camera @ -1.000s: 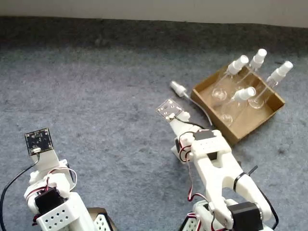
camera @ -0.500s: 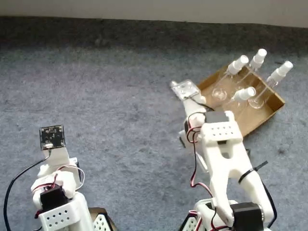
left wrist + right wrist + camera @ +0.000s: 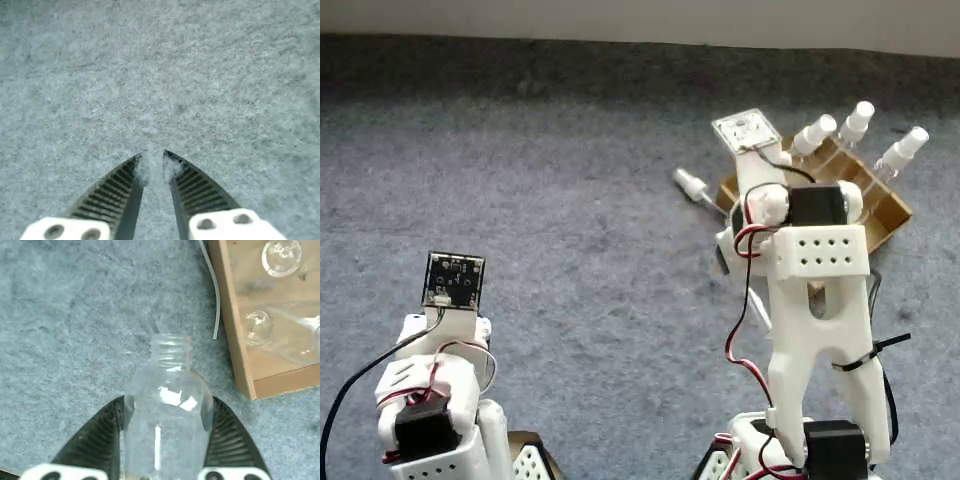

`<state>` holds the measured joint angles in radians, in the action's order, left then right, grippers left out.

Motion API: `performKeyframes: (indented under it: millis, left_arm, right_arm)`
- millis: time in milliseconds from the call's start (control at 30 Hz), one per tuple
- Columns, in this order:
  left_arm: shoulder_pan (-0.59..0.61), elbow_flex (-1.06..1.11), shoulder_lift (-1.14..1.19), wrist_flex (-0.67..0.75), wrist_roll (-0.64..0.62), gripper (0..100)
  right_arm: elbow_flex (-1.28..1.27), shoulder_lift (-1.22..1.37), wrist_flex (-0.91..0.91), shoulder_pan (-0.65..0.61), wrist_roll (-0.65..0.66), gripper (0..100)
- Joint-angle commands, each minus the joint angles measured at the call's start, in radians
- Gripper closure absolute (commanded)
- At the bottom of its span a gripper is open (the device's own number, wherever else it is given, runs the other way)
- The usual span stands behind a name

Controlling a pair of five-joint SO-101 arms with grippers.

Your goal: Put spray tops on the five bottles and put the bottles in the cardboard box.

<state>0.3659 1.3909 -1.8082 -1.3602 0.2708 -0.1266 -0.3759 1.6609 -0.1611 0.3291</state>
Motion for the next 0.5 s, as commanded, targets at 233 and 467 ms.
performKeyframes:
  millis: [233,467]
  left_arm:
    - [-0.028,-0.271,0.214,-0.063,0.018,100]
    - [-0.228,-0.437,0.516,-0.068,0.011,100]
  right_arm:
    - [0.320,-0.262,0.099,0.012,-0.011,91.8]
    - [0.191,-0.467,0.097,0.015,-0.011,91.8]
